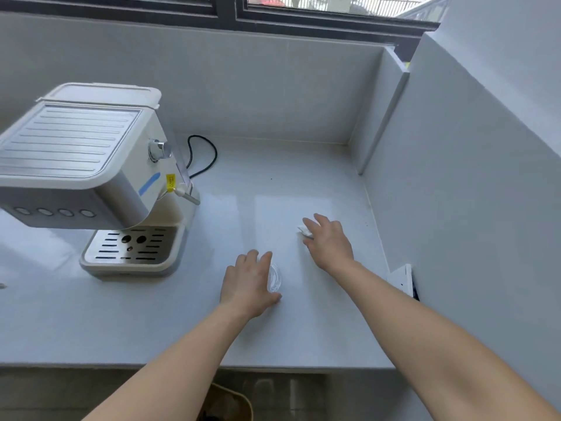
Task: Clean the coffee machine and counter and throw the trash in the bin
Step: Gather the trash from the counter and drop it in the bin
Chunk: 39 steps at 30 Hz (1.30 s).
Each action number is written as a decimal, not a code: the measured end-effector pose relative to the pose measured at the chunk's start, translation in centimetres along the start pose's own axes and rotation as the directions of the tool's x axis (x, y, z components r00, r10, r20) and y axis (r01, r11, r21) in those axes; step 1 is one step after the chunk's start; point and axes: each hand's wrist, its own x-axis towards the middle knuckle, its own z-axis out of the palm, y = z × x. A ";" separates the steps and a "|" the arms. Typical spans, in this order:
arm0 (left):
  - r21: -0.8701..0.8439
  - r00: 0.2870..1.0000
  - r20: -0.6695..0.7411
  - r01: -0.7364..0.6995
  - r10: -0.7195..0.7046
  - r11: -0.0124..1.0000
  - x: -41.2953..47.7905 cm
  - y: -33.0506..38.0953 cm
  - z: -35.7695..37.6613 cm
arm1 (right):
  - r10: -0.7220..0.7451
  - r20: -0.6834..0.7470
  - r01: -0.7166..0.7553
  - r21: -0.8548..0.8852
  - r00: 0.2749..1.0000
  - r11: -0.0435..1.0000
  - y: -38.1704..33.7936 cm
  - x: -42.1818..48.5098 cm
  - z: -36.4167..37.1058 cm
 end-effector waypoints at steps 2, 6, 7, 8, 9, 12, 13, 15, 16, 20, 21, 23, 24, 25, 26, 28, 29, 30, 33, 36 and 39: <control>0.000 1.000 0.005 0.000 0.000 1.000 0.2 0.0 0.2 | -0.028 0.056 0.034 -0.094 0.998 0.995 0.0 0.5 0.5; -0.009 1.000 -0.004 -0.009 0.009 1.000 0.2 -0.3 0.5 | -0.042 0.039 0.046 -0.104 0.998 0.993 0.0 0.1 1.5; -0.012 1.000 -0.013 -0.008 0.008 1.000 0.2 -0.5 0.5 | -0.045 0.033 0.047 -0.080 0.998 0.996 0.0 -0.1 1.6; -0.018 1.000 -0.023 -0.004 0.004 1.000 0.0 -0.7 0.5 | -0.045 0.026 0.047 -0.054 0.999 0.997 -0.1 -0.3 1.6; -0.023 0.999 -0.037 0.000 -0.001 1.000 -0.1 -1.0 0.4 | -0.042 0.019 0.043 -0.027 0.999 0.999 -0.1 -0.4 1.4; -0.027 0.997 -0.076 0.009 -0.011 1.000 -0.5 -1.9 -0.2 | -0.034 -0.002 0.034 0.034 0.999 0.999 -0.5 -1.1 1.0; -0.027 0.996 -0.087 0.011 -0.014 1.000 -0.6 -2.1 -0.4 | -0.033 -0.010 0.034 0.055 0.999 0.998 -0.7 -1.4 0.9; -0.028 0.994 -0.104 0.016 -0.019 0.999 -0.9 -2.6 -1.0 | -0.035 -0.025 0.037 0.096 0.999 0.995 -1.2 -2.0 0.7; -0.026 0.993 -0.113 0.017 -0.020 1.000 -1.1 -2.8 -1.2 | -0.040 -0.033 0.043 0.109 0.999 0.993 -1.5 -2.3 0.6; -0.021 0.989 -0.144 0.015 -0.017 1.000 -2.0 -3.9 -2.2 | -0.051 -0.050 0.057 0.129 0.997 0.990 -2.8 -3.8 0.4; -0.021 0.989 -0.149 0.016 -0.019 1.000 -2.4 -4.2 -2.4 | -0.044 -0.054 0.051 0.138 0.998 0.989 -3.1 -4.2 0.3; -0.029 0.987 -0.156 0.017 -0.021 0.999 -3.3 -4.9 -2.7 | -0.023 -0.067 0.033 0.158 0.997 0.987 -4.1 -5.2 0.1; -0.034 0.987 -0.158 0.015 -0.020 0.999 -3.8 -5.3 -2.9 | -0.010 -0.074 0.023 0.168 0.997 0.985 -4.6 -5.7 0.1; -0.037 0.987 -0.159 0.011 -0.016 0.999 -4.4 -5.8 -3.0 | 0.001 -0.079 0.013 0.178 0.997 0.984 -5.1 -6.3 0.2; -0.040 0.987 -0.160 0.005 -0.012 0.999 -5.0 -6.3 -3.2 | 0.012 -0.082 0.004 0.187 0.997 0.982 -5.6 -6.9 0.3; -0.051 0.987 -0.158 -0.009 0.001 0.999 -6.3 -7.4 -3.5 | 0.024 -0.084 -0.007 0.193 0.996 0.981 -6.9 -8.4 0.5; -0.059 0.988 -0.152 -0.017 0.007 0.998 -6.9 -8.0 -3.7 | 0.025 -0.086 -0.009 0.191 0.996 0.982 -7.6 -9.1 0.7; -0.066 0.989 -0.147 -0.025 0.015 0.998 -7.6 -8.6 -3.8 | 0.029 -0.090 -0.011 0.193 0.995 0.981 -8.2 -9.9 0.8; -0.082 0.987 -0.154 -0.064 0.051 0.995 -10.0 -10.5 -4.2 | 0.059 -0.100 -0.034 0.230 0.993 0.973 -10.5 -12.7 1.4; -0.090 0.982 -0.164 -0.111 0.095 0.990 -12.7 -12.4 -4.5 | 0.087 -0.111 -0.058 0.242 0.990 0.969 -12.7 -15.7 2.1; -0.089 0.977 -0.161 -0.154 0.138 0.984 -15.4 -14.3 -4.3 | 0.116 -0.119 -0.084 0.244 0.986 0.966 -14.8 -18.6 3.0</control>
